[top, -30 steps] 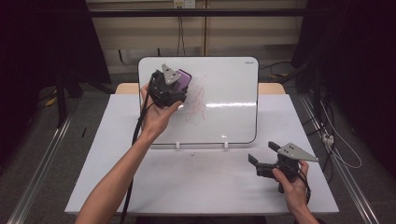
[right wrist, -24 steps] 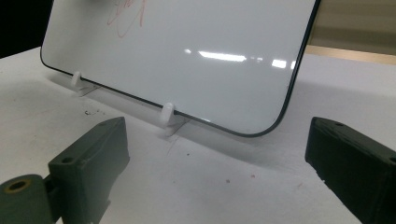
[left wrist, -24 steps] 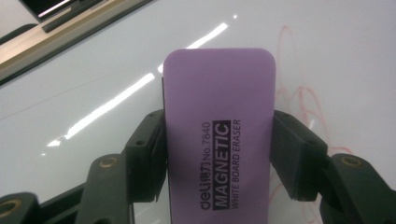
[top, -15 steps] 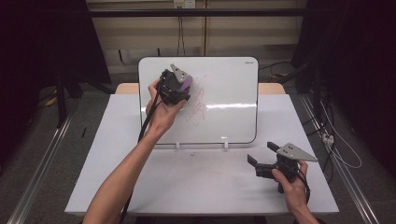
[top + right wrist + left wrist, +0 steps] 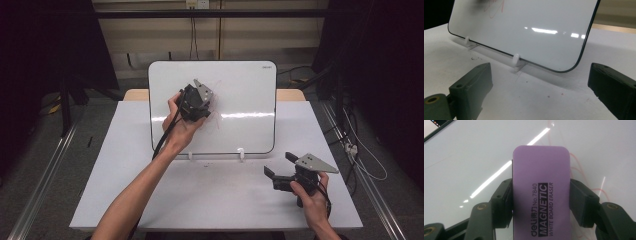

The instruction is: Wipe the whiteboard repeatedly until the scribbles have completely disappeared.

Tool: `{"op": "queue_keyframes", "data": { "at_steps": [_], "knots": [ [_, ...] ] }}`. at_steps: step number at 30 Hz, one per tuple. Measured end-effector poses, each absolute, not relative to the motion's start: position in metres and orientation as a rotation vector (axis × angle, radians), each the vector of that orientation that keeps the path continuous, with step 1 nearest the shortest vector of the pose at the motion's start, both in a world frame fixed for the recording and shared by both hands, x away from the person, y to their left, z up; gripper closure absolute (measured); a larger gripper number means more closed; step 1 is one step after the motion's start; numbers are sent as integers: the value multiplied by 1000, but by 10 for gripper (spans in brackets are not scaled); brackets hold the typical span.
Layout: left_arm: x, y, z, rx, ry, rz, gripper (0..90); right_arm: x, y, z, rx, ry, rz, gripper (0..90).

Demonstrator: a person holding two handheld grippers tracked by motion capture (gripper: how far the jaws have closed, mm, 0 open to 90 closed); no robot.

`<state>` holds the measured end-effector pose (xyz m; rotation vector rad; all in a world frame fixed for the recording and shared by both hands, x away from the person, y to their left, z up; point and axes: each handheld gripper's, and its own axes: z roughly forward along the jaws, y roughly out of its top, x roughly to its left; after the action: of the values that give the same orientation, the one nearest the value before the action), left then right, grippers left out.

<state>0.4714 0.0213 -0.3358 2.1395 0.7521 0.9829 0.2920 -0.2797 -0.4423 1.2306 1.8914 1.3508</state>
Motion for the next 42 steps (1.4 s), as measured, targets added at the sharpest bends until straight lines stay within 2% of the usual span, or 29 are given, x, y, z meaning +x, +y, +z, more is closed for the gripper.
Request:
{"op": "queue_keyframes", "data": {
  "at_steps": [4, 13, 18, 26, 30, 35, 38, 42],
  "knots": [
    [477, 28, -333, 2130, 753, 926, 411, 293, -280, -443, 1234, 1891, 1353, 53],
    [500, 49, -311, 1983, 860, 963, 410, 293, -281, -443, 1242, 1886, 1352, 53],
    [495, 34, -318, 2015, 787, 1049, 410, 293, -279, -445, 1260, 1894, 1339, 53],
    [477, 12, -339, 2030, 745, 998, 410, 292, -279, -445, 1253, 1893, 1335, 55],
    [480, 15, -338, 2053, 698, 951, 410, 292, -278, -445, 1245, 1899, 1337, 55],
    [493, 30, -322, 2006, 738, 998, 410, 294, -278, -446, 1255, 1901, 1341, 55],
    [503, 38, -315, 1965, 770, 983, 409, 292, -279, -446, 1256, 1898, 1349, 55],
    [504, 32, -314, 1963, 757, 1008, 409, 292, -280, -445, 1255, 1897, 1348, 55]
  ]
}}
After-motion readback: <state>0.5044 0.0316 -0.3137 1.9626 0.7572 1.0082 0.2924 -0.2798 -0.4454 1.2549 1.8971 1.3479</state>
